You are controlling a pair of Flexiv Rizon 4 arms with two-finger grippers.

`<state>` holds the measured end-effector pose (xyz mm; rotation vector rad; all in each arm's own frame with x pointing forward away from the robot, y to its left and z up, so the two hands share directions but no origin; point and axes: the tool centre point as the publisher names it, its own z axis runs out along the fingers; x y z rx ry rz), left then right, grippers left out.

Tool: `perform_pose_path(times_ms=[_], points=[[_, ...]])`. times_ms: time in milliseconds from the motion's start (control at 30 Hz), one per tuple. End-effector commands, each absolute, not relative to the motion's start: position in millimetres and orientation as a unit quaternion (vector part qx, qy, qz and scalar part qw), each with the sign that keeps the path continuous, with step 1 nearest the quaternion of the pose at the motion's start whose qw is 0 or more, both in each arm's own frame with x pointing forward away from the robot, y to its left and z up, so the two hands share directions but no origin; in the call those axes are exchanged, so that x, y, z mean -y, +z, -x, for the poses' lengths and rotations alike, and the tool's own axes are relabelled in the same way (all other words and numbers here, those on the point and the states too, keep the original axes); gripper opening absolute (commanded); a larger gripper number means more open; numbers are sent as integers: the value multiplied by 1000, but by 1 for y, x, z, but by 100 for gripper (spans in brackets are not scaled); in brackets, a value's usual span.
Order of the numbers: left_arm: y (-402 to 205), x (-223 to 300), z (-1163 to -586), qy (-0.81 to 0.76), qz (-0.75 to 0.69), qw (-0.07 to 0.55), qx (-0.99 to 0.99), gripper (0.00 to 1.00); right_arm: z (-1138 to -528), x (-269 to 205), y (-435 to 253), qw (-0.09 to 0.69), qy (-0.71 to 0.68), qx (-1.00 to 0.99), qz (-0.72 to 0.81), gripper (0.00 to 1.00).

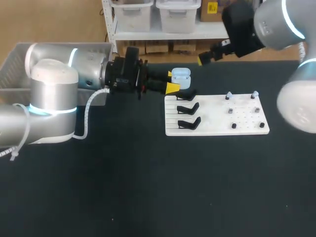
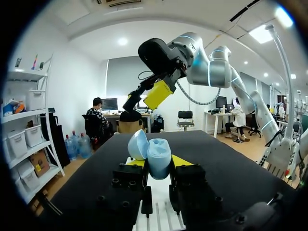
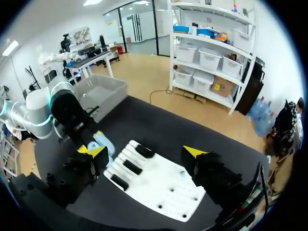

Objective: Pick up each earbud case from the left stands, insert the matching earbuds, close the lid, and place the case in the box.

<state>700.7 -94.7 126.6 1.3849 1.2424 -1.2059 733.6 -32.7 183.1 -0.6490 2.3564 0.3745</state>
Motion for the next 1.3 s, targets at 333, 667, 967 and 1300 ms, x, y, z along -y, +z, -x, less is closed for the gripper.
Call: perform_pose_path(times_ms=[333,667,967,1300], points=[[124,93,-695,-481,-565,452,-495,0,-725,92,171,299,37,-922,242,100],[124,91,-693,-476,-565,456,-496,0,-730,125,150,254,-5,-931,262,100],[124,91,-693,-476,-564,457,-497,0,-733,148,129,218,-23,-941,259,100],[124,91,-693,-476,-564,457,-497,0,-733,167,99,171,-20,-954,245,100]])
